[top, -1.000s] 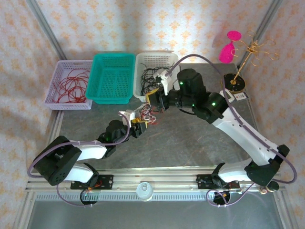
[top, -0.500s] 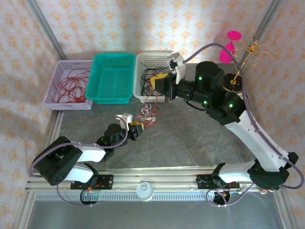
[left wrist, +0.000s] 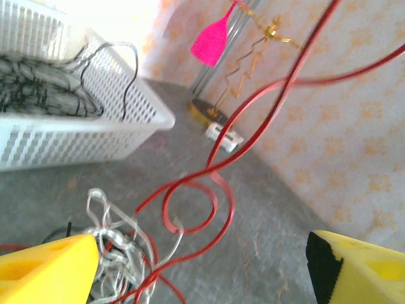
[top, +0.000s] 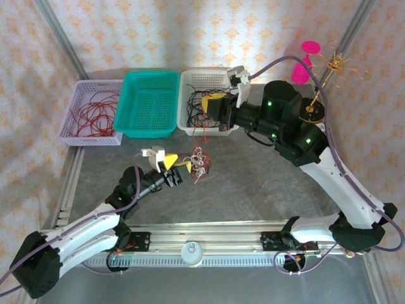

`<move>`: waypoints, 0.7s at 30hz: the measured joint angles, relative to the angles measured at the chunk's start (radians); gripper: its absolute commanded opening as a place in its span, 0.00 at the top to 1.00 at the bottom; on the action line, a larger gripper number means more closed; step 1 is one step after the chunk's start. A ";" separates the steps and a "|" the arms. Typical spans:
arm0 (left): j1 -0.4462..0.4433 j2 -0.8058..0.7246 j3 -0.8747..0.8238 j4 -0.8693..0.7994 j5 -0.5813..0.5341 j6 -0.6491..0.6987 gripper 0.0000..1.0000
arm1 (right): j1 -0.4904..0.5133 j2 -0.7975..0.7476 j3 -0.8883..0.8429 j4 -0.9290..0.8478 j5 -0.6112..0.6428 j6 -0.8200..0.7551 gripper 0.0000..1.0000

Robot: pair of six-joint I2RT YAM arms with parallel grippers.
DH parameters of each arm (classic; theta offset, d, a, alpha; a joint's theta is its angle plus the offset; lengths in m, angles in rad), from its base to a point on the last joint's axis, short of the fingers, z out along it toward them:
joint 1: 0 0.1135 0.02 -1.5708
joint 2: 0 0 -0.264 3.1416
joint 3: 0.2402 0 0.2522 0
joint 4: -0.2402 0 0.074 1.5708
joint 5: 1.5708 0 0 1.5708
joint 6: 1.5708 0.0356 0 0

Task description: Untangle the cables

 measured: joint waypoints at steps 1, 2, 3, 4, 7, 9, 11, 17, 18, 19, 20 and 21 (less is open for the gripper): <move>0.000 0.001 0.031 -0.021 0.003 0.006 0.13 | 0.000 0.000 -0.002 0.003 -0.002 0.002 1.00; 0.000 0.011 0.063 -0.037 0.004 0.010 0.12 | 0.000 0.000 -0.004 0.004 -0.005 0.004 1.00; 0.000 0.025 0.090 -0.051 0.005 0.014 0.12 | 0.000 0.000 -0.005 0.005 -0.008 0.006 1.00; 0.000 0.050 0.126 -0.065 0.007 0.019 0.13 | 0.000 0.000 -0.007 0.005 -0.012 0.008 1.00; 0.000 0.141 0.220 -0.087 0.008 0.035 0.22 | 0.000 0.001 -0.015 0.007 -0.034 0.014 1.00; 0.000 0.202 0.269 -0.097 0.011 0.051 0.37 | 0.000 0.001 -0.019 0.008 -0.045 0.019 1.00; 0.000 0.266 0.309 -0.108 0.004 0.066 0.47 | 0.000 0.001 -0.023 0.008 -0.055 0.021 1.00; 0.000 0.325 0.319 -0.108 -0.053 0.079 0.73 | 0.000 0.000 -0.030 0.006 -0.063 0.021 1.00; 0.000 0.324 0.319 -0.107 -0.064 0.080 0.76 | 0.000 -0.002 -0.031 0.004 -0.063 0.021 1.00; 0.000 0.320 0.319 -0.107 -0.073 0.082 0.81 | 0.000 -0.005 -0.036 0.003 -0.060 0.021 1.00; 0.000 0.313 0.319 -0.107 -0.082 0.086 0.86 | 0.000 -0.011 -0.045 0.003 -0.055 0.020 1.00; 0.000 0.304 0.319 -0.108 -0.092 0.084 0.89 | 0.000 -0.017 -0.053 0.002 -0.045 0.019 1.00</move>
